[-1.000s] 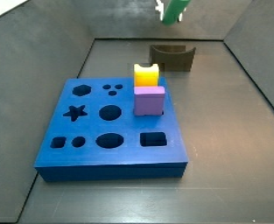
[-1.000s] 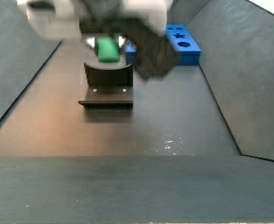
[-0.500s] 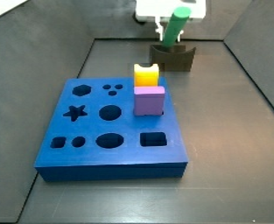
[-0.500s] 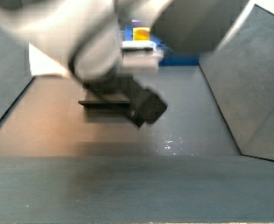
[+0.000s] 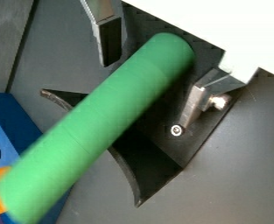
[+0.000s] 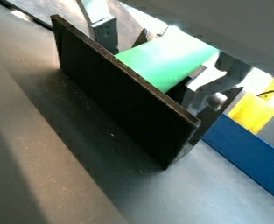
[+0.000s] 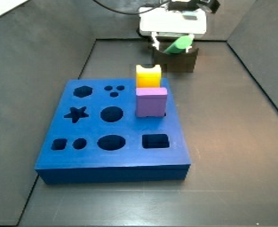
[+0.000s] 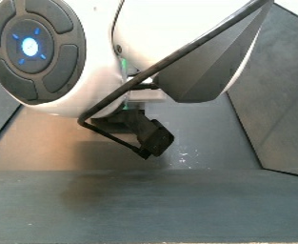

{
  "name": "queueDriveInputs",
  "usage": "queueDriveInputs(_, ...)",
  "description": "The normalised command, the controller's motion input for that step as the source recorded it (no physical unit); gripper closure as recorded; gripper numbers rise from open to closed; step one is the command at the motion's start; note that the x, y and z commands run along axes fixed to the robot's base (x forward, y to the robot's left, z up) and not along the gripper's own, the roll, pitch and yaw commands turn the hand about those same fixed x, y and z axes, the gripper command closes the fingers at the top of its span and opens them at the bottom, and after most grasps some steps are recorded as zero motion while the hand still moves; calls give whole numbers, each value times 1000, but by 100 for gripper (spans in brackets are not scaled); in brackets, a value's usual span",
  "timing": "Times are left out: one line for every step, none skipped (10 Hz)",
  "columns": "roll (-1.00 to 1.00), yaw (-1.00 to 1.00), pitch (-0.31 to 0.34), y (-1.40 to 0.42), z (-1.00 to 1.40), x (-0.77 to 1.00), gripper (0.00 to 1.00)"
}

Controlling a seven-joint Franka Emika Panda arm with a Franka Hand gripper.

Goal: Pick up the oval object. Move up. Place the oval object on the fixture. Regrasp the oval object. Move to above the board. Insert the oval object.
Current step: Regrasp the oval object.

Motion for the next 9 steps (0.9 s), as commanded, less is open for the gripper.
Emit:
queueDriveInputs(13, 33, 56, 2, 1000, -6, 0)
queueDriveInputs(23, 26, 66, 5, 1000, -21, 0)
queueDriveInputs(47, 13, 78, -1, 1000, -28, 0)
queueDriveInputs(57, 2, 90, -2, 1000, -30, 0)
queueDriveInputs(57, -16, 91, 2, 939, -33, 0)
queueDriveInputs(53, -28, 85, 2, 766, -34, 0)
queueDriveInputs(55, -40, 77, 0, 529, -31, 0)
queueDriveInputs(57, -45, 73, 0, 411, -33, 0)
queueDriveInputs(61, -47, 57, -3, 171, -33, 0)
